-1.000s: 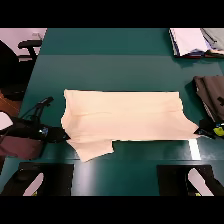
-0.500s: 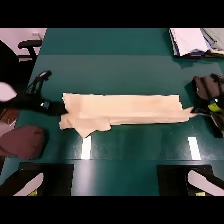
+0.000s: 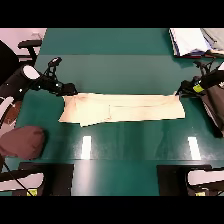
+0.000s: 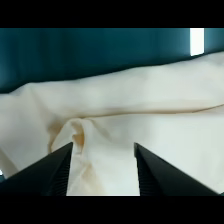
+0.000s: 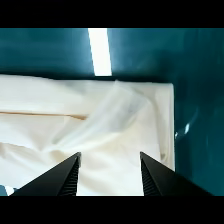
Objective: Fold the shirts.
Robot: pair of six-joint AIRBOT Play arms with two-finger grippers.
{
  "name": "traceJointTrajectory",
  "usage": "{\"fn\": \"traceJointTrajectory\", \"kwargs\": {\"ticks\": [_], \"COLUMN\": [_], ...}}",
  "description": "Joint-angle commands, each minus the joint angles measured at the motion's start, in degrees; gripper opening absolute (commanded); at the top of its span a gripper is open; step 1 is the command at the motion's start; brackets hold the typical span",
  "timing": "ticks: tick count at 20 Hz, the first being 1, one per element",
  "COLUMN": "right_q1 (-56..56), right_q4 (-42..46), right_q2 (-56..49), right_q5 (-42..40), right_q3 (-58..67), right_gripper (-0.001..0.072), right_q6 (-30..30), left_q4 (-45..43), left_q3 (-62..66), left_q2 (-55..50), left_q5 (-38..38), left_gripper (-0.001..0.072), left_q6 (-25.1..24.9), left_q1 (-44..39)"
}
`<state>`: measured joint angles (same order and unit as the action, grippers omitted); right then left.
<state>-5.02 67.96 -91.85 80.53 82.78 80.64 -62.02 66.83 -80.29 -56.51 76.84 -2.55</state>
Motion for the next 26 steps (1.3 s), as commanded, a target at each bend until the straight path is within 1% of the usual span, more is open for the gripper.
{"fn": "traceJointTrajectory", "kwargs": {"ticks": [1,2,3,4,5,7,8,10,13,14,16,17,18,22,24,26], "right_q1": [-3.7,-5.4,-7.4,-9.6,-11.5,-15.3,-16.4,-17.6,-16.0,-14.8,-12.3,-11.4,-10.9,-8.6,-6.4,-3.7], "right_q4": [-6.7,-6.6,-7.0,-7.0,-7.0,-7.0,-7.7,-13.2,-19.3,-20.3,-20.3,-20.4,-20.4,-22.7,-26.1,-28.2], "right_q2": [-1.5,-0.8,0.2,0.9,1.4,1.3,0.9,-0.7,-3.9,-4.5,-4.7,-4.5,-4.1,1.7,5.3,8.5], "right_q5": [2.4,3.0,3.0,3.0,3.0,2.8,2.5,1.9,-0.7,-1.7,-3.2,-3.0,-2.5,0.8,2.3,3.1], "right_q3": [2.4,1.7,0.2,-1.7,-3.9,-9.1,-11.3,-15.5,-18.8,-19.0,-18.2,-17.2,-15.8,-9.0,-5.1,-0.9], "right_gripper": [0.0458,0.0458,0.0464,0.0553,0.0603,0.0603,0.0603,0.0602,0.0592,0.0541,0.0249,0.0074,0.0014,0.0014,0.0013,0.0013], "right_q6": [-3.9,-4.6,-5.2,-5.2,-5.2,-5.5,-6.9,-10.2,-13.0,-13.5,-14.6,-15.0,-15.0,-14.9,-14.9,-13.0], "left_q4": [1.3,2.3,3.4,4.7,6.4,11.2,12.6,12.8,12.8,12.8,12.8,12.8,12.9,13.1,13.1,13.1], "left_q3": [2.6,2.6,2.6,2.6,2.6,2.6,2.6,2.6,2.6,2.6,2.7,3.2,4.2,10.3,13.4,15.3], "left_q2": [-1.2,-1.0,-1.0,-1.0,-1.0,-1.0,-1.0,-1.2,-2.7,-3.5,-5.2,-6.2,-7.6,-14.3,-17.8,-20.5], "left_q5": [-2.4,-3.7,-4.8,-5.6,-5.6,-4.5,-3.7,-1.0,3.4,5.4,9.0,10.1,10.5,10.3,9.7,9.4], "left_gripper": [0.0467,0.0466,0.0343,0.0106,0.0025,0.0024,0.0024,0.0024,0.0024,0.0024,0.0023,0.0023,0.0023,0.0023,0.0023,0.0023], "left_q6": [0.7,0.7,0.7,0.6,0.2,-0.8,-0.8,-0.8,0.2,1.4,2.8,2.8,2.8,2.9,2.9,4.3], "left_q1": [0.0,0.0,0.0,0.0,0.0,0.0,-0.6,-3.8,-9.7,-11.7,-15.3,-16.9,-18.4,-23.5,-25.2,-26.4]}}
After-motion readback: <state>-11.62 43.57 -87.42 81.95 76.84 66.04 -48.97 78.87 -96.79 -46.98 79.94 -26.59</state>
